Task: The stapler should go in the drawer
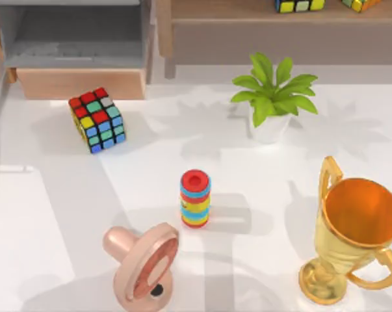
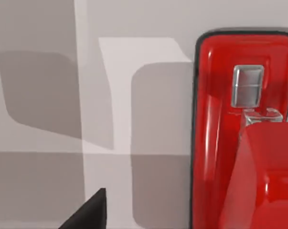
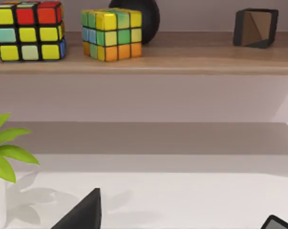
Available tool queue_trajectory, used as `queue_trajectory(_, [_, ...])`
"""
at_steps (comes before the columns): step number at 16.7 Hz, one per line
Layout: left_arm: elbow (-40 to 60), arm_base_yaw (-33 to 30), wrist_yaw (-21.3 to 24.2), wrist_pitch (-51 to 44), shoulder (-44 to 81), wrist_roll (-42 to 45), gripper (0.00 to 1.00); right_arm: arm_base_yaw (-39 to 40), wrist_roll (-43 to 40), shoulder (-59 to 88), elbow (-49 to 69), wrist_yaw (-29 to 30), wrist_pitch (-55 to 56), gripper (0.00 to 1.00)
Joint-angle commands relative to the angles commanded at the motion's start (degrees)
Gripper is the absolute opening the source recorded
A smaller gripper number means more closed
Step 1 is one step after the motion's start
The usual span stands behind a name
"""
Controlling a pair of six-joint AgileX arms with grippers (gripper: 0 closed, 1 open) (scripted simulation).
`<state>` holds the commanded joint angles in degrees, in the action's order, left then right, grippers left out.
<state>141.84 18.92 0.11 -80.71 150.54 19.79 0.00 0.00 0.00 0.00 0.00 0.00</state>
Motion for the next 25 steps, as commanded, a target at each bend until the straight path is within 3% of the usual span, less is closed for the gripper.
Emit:
queue_trajectory(5, [-5.0,0.9,2.1,4.4,-6.3,3.3,1.0,0.0,0.0,0.0,0.0,0.0,0.0,1.0])
queue_trajectory(10, [-17.3,3.8,7.2,19.3,-18.4,11.7,1.0,0.0,0.0,0.0,0.0,0.0,0.0,1.0])
queue_trajectory(15, [-34.1,11.7,12.7,43.6,-29.5,22.8,1.0,0.0,0.0,0.0,0.0,0.0,0.0,1.0])
queue_trajectory(25, [-74.7,29.0,24.6,103.8,-40.8,47.1,1.0,0.0,0.0,0.0,0.0,0.0,0.0,1.0])
